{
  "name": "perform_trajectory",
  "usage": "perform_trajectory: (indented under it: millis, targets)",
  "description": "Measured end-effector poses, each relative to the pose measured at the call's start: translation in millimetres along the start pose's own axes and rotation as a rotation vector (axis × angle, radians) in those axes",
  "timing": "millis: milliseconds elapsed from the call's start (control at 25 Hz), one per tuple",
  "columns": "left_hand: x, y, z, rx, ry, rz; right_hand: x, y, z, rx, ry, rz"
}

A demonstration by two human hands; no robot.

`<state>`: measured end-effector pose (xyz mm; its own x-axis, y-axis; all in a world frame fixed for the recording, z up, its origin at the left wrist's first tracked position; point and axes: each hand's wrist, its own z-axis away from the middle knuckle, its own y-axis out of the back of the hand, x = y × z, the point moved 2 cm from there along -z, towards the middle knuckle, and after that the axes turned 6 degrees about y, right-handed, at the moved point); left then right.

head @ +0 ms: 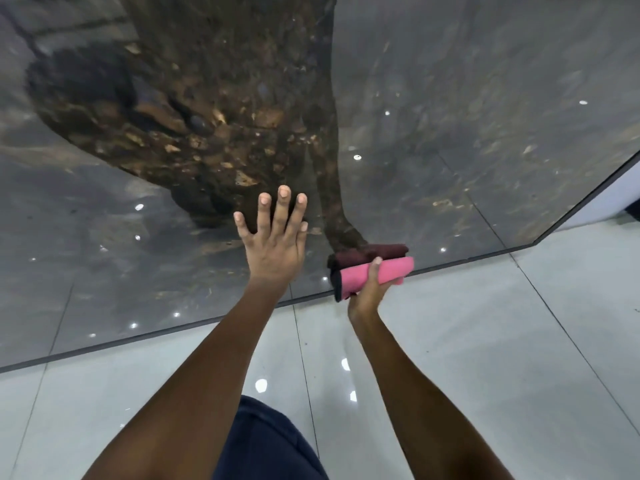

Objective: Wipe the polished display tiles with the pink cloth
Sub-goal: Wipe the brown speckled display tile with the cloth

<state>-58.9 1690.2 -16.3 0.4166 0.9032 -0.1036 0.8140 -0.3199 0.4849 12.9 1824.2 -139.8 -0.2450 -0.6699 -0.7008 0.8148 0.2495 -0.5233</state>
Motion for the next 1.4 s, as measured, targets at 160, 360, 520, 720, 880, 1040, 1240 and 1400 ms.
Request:
perform_trajectory:
  millis: [160, 360, 520, 720, 880, 1040, 1240, 1400]
  targets:
    - [0, 6, 0, -0.072, -0.066, -0.008, -5, -25, 26, 0.065, 0.036, -0.059]
    - [-24, 45, -1, -0.363, -0.166, 0.179, -45, -36, 71, 0.136, -0.148, 0.392]
    - [-52, 100, -13, -0.731, 0.024, 0.458, -94, -51, 123, -0.053, -0.155, 0.889]
    - [-78, 161, -39, -1.179, 0.866, 0.698, -149, -90, 192, -0.131, -0.029, 1.371]
    - [-100, 236, -105, -1.113, 1.249, 0.809, -203, -133, 267, -0.217, 0.047, 1.559]
    - [-122, 356, -174, -0.953, 1.558, 0.854, -270, -182, 365, -0.324, 0.093, 1.661]
    - [-141, 539, -275, -0.786, 1.708, 0.787, -362, -241, 529, -0.617, 0.25, 1.741]
    - [-140, 663, -312, -0.639, 1.741, 0.732, -412, -252, 630, -0.804, 0.314, 1.73]
